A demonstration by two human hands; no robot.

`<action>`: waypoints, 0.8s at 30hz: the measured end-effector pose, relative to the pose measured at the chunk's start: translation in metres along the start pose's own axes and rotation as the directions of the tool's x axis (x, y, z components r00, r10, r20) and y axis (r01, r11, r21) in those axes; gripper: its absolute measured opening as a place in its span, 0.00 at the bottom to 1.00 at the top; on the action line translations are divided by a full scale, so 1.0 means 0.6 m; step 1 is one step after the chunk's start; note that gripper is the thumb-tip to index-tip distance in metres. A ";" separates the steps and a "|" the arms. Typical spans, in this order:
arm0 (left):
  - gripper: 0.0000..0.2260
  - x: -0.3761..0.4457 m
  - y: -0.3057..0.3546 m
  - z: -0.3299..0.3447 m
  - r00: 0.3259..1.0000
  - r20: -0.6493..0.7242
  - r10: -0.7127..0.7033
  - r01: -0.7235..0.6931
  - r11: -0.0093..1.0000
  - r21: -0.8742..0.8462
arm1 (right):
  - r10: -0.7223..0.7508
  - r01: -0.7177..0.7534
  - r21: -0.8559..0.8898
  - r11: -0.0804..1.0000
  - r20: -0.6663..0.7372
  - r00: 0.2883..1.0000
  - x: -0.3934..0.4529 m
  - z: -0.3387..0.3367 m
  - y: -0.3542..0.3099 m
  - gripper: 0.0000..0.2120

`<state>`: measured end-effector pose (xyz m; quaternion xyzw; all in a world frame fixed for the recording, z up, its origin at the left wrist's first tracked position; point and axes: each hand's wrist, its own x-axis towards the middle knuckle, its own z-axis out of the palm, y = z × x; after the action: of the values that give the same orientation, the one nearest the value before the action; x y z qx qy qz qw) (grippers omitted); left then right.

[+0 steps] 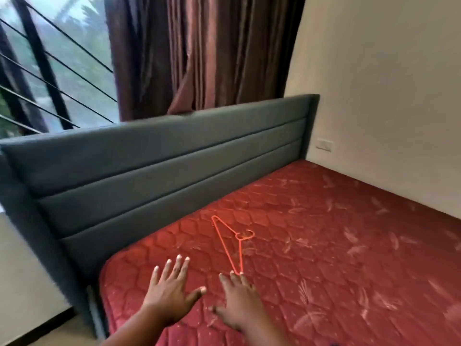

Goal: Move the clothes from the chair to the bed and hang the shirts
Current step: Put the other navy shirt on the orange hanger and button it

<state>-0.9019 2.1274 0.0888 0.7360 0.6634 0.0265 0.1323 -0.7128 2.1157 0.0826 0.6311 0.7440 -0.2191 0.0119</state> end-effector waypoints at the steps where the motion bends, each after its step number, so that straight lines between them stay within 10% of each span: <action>1: 0.63 0.021 0.005 0.014 0.999 0.039 0.007 -0.008 1.000 0.005 | 0.033 -0.033 0.013 0.999 0.007 0.999 0.013 0.004 0.018 0.40; 24: 0.37 0.397 -0.191 0.356 0.869 0.473 0.144 -0.178 0.984 0.028 | 0.525 -0.538 0.037 0.842 0.172 0.834 0.554 0.286 0.115 0.35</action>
<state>-0.9391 2.3374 -0.1757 0.7773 0.5488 -0.1646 0.2601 -0.7596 2.3748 -0.1915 0.7939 0.5262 -0.2866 0.1034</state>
